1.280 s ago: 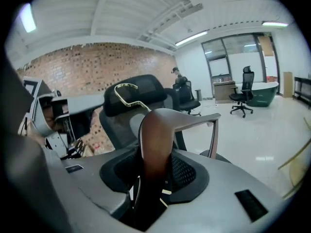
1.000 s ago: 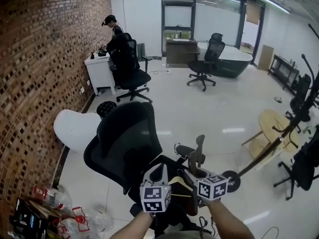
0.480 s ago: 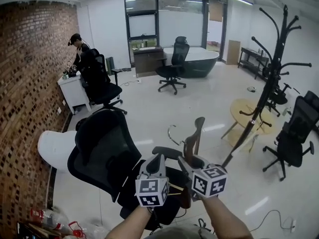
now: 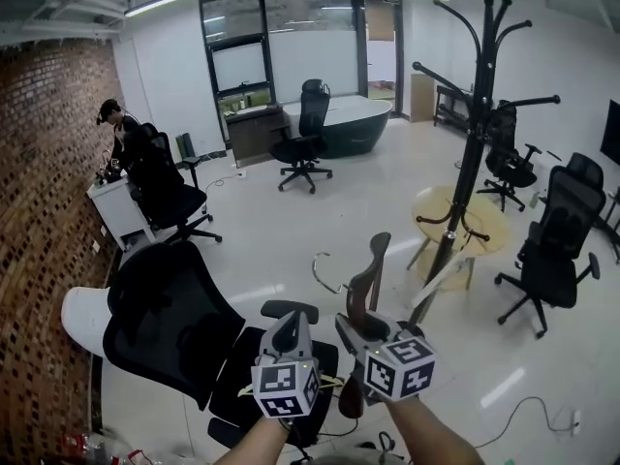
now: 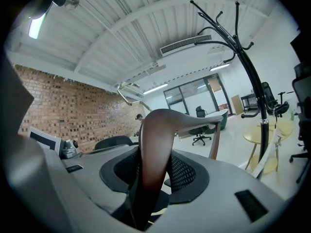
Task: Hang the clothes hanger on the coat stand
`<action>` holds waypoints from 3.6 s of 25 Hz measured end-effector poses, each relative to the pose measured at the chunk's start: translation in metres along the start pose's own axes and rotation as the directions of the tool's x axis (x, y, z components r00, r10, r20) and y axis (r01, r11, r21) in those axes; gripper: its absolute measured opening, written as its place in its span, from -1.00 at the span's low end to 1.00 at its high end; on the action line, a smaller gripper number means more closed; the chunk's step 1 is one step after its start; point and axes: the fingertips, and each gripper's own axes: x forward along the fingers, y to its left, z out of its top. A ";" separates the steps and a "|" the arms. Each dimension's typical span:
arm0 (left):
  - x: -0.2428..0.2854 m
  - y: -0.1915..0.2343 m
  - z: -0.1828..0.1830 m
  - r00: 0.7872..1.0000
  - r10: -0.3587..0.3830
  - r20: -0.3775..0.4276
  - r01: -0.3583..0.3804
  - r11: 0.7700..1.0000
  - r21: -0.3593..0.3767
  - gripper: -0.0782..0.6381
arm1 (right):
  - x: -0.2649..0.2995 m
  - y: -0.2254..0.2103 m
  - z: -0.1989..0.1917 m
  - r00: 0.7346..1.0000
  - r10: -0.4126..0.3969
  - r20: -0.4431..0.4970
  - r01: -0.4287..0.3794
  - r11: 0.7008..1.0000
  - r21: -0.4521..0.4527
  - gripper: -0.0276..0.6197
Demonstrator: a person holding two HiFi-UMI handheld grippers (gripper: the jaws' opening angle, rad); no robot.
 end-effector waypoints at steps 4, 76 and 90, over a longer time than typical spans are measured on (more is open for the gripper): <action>0.034 -0.076 0.005 0.999 -0.046 -0.010 0.046 0.999 0.001 -0.74 | -0.038 -0.059 0.018 1.000 -0.023 0.011 0.023 1.000 0.017 -0.49; 0.439 -0.381 0.079 0.934 -0.357 0.023 0.357 0.934 -0.010 -0.74 | -0.060 -0.551 0.292 0.745 -0.591 0.310 0.656 0.733 -0.177 -0.49; 0.468 -0.405 0.058 0.923 -0.385 -0.018 0.385 0.923 -0.021 -0.74 | -0.076 -0.604 0.307 0.644 -0.669 0.371 0.736 0.674 -0.060 -0.49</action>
